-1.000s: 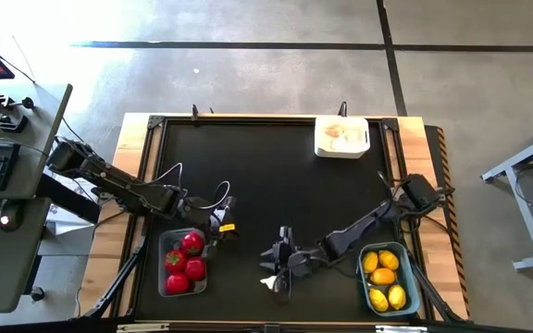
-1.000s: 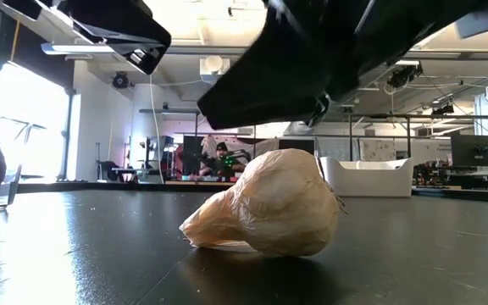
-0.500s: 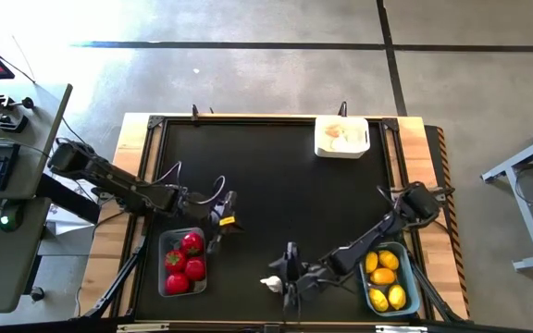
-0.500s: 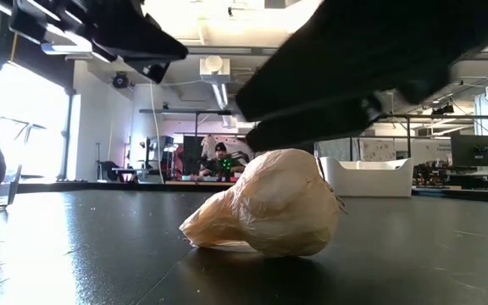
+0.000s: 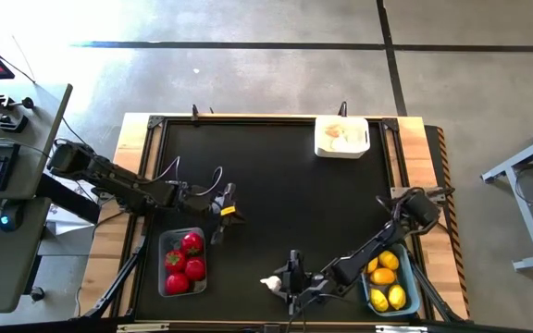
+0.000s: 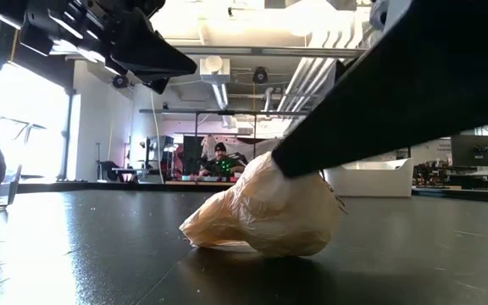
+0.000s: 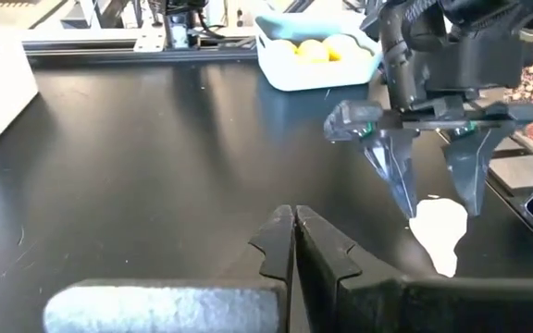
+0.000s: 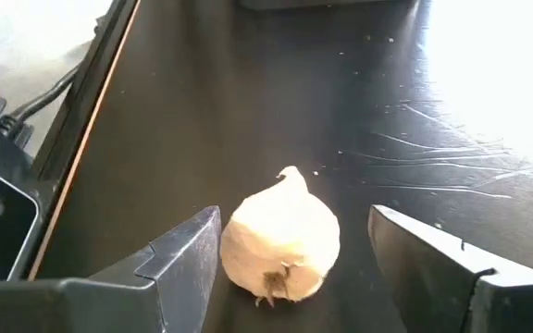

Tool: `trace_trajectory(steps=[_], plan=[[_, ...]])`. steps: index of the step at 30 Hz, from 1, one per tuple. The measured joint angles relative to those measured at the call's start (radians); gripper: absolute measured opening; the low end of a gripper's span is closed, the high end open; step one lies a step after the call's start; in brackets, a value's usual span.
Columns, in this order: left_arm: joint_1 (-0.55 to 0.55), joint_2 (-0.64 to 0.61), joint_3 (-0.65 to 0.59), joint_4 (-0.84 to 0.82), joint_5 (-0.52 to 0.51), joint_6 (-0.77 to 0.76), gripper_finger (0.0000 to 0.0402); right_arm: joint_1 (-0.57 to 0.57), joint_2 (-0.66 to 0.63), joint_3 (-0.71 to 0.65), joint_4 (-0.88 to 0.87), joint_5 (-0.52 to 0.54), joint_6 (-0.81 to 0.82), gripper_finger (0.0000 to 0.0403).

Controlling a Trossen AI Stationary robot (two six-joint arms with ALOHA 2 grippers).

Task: Sort produce into baskets
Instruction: Put the garlic into the white bin

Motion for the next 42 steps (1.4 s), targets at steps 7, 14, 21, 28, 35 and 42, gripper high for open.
trace_trajectory(steps=[7, 14, 21, 28, 35, 42], plan=[[0.003, 0.0, 0.0, -0.004, 0.0, -0.002, 0.0, -0.004, 0.026, -0.002, 0.04, -0.037, -0.041, 0.0265], [0.003, 0.0, 0.0, -0.006, 0.0, -0.003, 0.0, -0.028, 0.026, -0.003, 0.037, -0.085, -0.043, 0.0234], [0.003, 0.0, 0.001, 0.006, 0.0, 0.01, 0.0, -0.047, 0.025, -0.003, 0.04, -0.094, -0.056, 0.0172], [0.003, 0.0, 0.002, 0.124, -0.052, 0.007, 0.0, -0.114, -0.079, -0.004, -0.159, -0.054, 0.015, 0.0162], [0.012, 0.0, 0.002, 0.196, -0.099, 0.006, 0.0, -0.245, -0.327, -0.004, -0.675, 0.057, 0.106, 0.0158], [0.061, 0.0, 0.002, 0.2, -0.111, -0.041, 0.0, -0.489, -0.591, -0.004, -1.151, 0.183, 0.188, 0.0156]])
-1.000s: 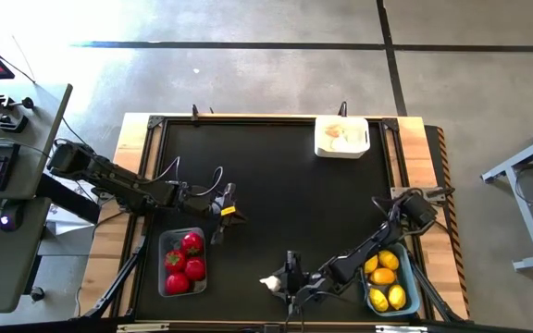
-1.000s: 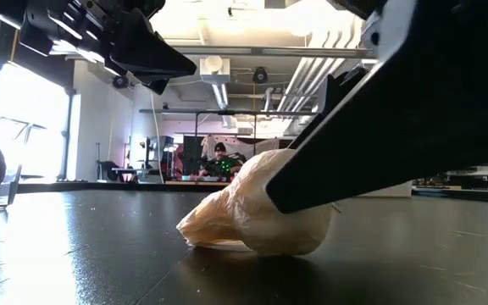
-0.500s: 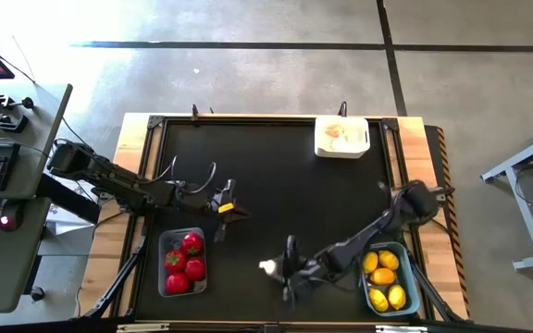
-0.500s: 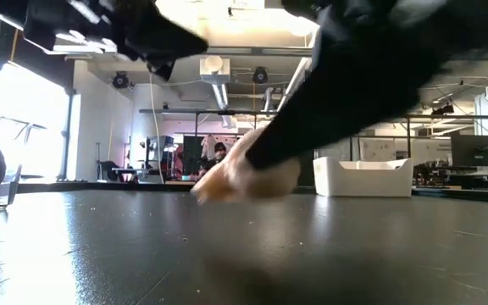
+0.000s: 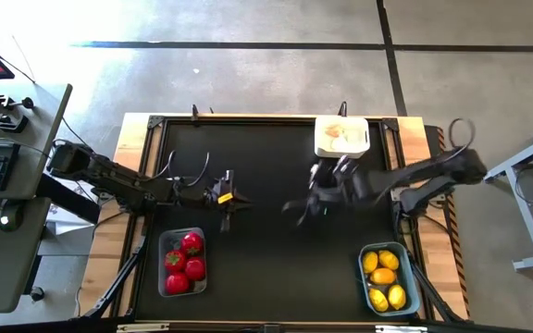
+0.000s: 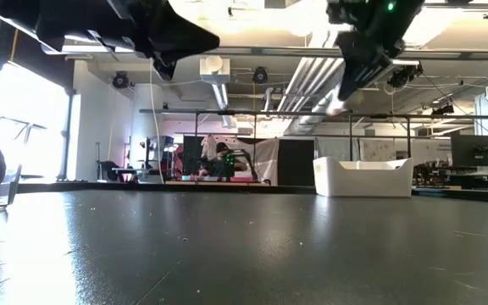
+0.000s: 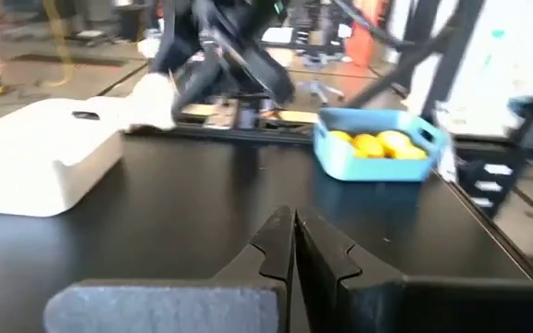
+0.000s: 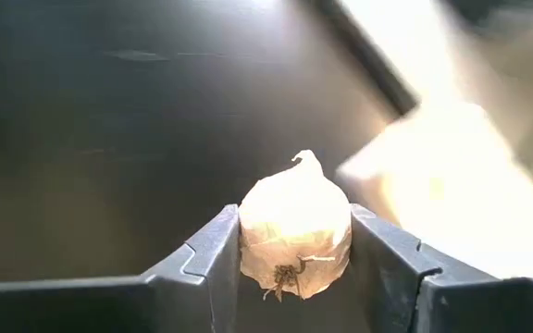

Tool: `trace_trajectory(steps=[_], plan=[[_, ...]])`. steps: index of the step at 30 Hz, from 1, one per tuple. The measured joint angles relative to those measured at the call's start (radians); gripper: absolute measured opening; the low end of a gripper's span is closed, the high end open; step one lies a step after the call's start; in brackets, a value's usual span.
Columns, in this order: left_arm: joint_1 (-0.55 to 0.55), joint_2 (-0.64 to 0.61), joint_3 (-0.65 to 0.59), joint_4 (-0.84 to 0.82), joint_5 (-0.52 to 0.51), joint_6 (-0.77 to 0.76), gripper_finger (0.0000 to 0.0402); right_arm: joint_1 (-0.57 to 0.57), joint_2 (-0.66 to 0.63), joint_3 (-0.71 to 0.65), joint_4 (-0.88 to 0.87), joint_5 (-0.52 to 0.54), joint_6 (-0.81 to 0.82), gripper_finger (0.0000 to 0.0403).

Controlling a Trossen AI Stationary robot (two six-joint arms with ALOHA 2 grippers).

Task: Sort produce into baskets
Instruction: Put the garlic into the white bin

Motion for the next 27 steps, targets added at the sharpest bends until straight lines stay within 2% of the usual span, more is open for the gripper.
trace_trajectory(steps=[4, 8, 13, 18, 22, 27], plan=[[0.038, 0.0, 0.0, -0.013, -0.038, -0.02, 0.0, -0.182, -0.078, 0.0, -0.131, 0.055, 0.041, 0.0155], [0.076, 0.0, 0.0, -0.012, -0.038, -0.014, 0.0, -0.365, -0.098, 0.0, -0.149, 0.067, -0.016, 0.0154], [0.116, 0.0, 0.0, -0.015, -0.031, -0.013, 0.0, -0.591, -0.066, 0.0, -0.113, -0.016, -0.121, 0.0154], [0.142, 0.0, 0.0, -0.018, -0.019, -0.004, 0.0, -0.778, -0.012, 0.0, -0.024, -0.147, -0.232, 0.0154], [0.157, 0.0, 0.0, -0.019, -0.019, 0.005, 0.0, -0.887, 0.044, 0.0, 0.005, -0.208, -0.266, 0.0154], [0.167, 0.0, 0.0, -0.03, -0.019, 0.008, 0.0, -0.959, 0.129, 0.0, 0.007, -0.24, -0.302, 0.0154]])
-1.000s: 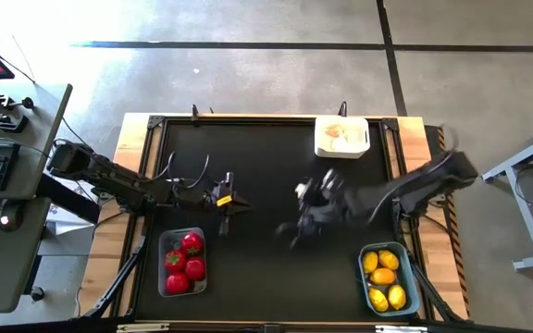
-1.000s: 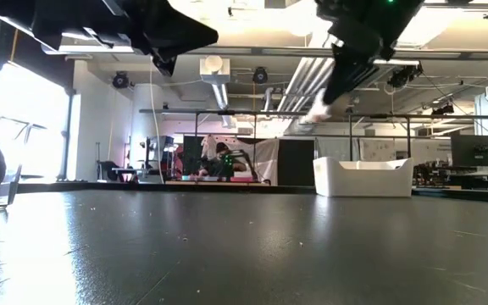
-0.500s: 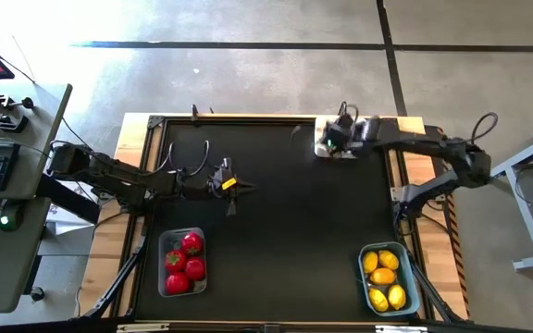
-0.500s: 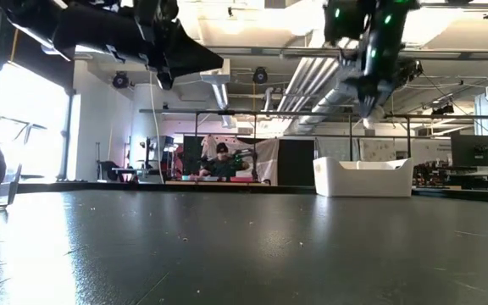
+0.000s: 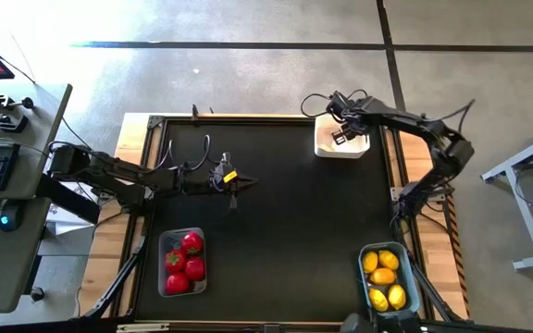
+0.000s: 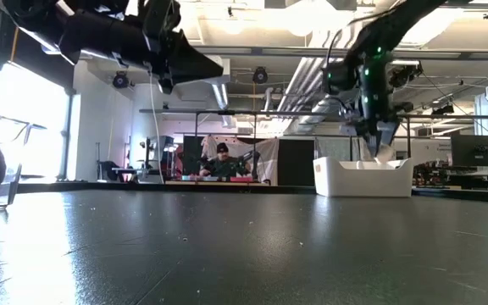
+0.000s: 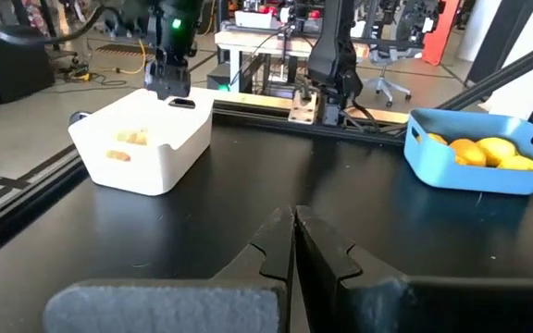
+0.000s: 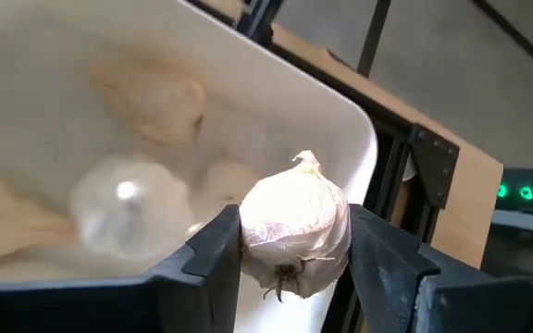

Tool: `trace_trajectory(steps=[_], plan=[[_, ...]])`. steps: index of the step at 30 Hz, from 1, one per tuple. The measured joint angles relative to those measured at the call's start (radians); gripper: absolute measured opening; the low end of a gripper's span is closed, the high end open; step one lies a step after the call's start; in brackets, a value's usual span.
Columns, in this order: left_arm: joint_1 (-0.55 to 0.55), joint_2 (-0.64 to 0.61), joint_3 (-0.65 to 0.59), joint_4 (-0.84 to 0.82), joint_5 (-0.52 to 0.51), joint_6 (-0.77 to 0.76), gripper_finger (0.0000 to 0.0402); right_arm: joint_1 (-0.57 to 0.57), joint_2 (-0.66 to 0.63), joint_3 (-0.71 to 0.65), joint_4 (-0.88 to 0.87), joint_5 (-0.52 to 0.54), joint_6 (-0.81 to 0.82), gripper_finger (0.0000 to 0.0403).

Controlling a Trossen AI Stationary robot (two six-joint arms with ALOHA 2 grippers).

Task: Sort produce into baskets
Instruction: Put the garlic into the white bin, then adjust the transparent bin

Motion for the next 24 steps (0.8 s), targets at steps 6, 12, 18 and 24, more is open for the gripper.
trace_trajectory(steps=[6, 12, 18, 24], plan=[[0.004, 0.0, 0.0, -0.015, 0.0, 0.005, 0.0, -0.041, 0.091, 0.0, 0.004, -0.014, -0.016, 0.0154], [0.004, 0.0, 0.0, -0.015, 0.0, 0.005, 0.0, -0.055, 0.116, 0.0, 0.008, -0.109, -0.053, 0.0154], [0.004, 0.0, 0.0, -0.019, 0.038, 0.006, 0.0, -0.048, 0.116, 0.0, 0.005, -0.13, -0.095, 0.02], [0.041, -0.016, -0.001, -0.021, 0.093, 0.018, 0.0, -0.044, 0.115, 0.0, 0.006, -0.126, -0.095, 0.0261]])
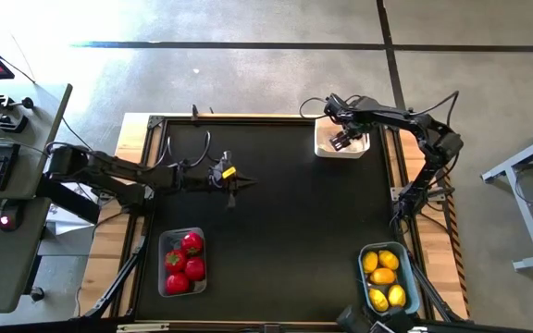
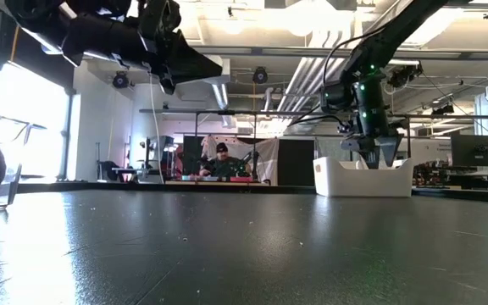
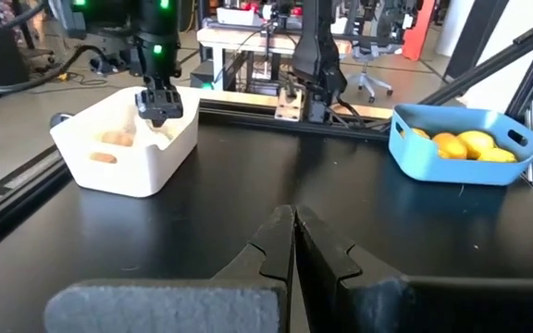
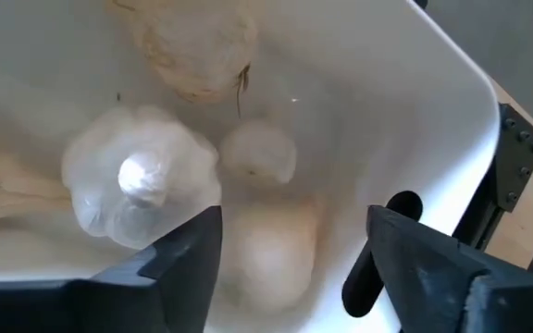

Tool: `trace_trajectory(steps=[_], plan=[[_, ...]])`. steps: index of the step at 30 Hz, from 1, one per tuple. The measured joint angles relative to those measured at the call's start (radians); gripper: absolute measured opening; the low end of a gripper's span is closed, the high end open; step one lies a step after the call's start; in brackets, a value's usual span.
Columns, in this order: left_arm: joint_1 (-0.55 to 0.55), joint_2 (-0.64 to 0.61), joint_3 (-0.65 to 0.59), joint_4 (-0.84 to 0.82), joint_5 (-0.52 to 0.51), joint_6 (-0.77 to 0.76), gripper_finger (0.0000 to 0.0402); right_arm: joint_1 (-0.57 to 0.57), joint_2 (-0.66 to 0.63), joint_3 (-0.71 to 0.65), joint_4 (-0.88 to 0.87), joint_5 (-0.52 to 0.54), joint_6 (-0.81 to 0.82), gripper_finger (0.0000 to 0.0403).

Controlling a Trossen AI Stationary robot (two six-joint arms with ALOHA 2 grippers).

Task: Sort produce into baskets
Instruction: Adjust the transparent bin

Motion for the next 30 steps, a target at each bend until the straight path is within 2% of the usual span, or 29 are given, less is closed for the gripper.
trace_trajectory(steps=[4, 7, 10, 15, 16, 17, 21, 26, 30], plan=[[0.038, -0.023, 0.0, -0.016, 0.023, 0.001, 0.0, 0.017, -0.006, 0.0, -0.019, 0.008, -0.014, 0.026], [0.066, -0.047, 0.0, -0.054, 0.066, 0.01, 0.0, 0.051, -0.034, 0.0, -0.015, 0.028, -0.044, 0.0232], [0.082, -0.095, 0.0, -0.165, 0.129, 0.058, 0.0, 0.102, -0.085, 0.0, 0.005, 0.075, -0.061, 0.0175], [0.092, -0.203, 0.017, -0.43, 0.171, 0.116, 0.0, 0.182, -0.183, 0.0, 0.058, 0.104, -0.079, 0.0036], [0.09, -0.227, 0.031, -0.503, 0.18, 0.12, 0.0, 0.197, -0.199, 0.0, 0.071, 0.105, -0.084, 0.0018], [0.086, -0.246, 0.051, -0.584, 0.196, 0.12, 0.0, 0.213, -0.213, 0.0, 0.087, 0.105, -0.094, 0.0011], [0.041, -0.279, 0.16, -0.924, 0.222, 0.056, 0.0, 0.278, -0.25, 0.0, 0.145, 0.107, -0.121, 0.0029], [-0.067, -0.218, 0.306, -1.335, 0.223, -0.096, 0.0, 0.345, -0.253, 0.0, 0.209, 0.107, -0.135, 0.0009], [-0.179, -0.156, 0.394, -1.534, 0.223, -0.17, 0.0, 0.374, -0.25, 0.0, 0.265, 0.108, -0.159, 0.0005]])
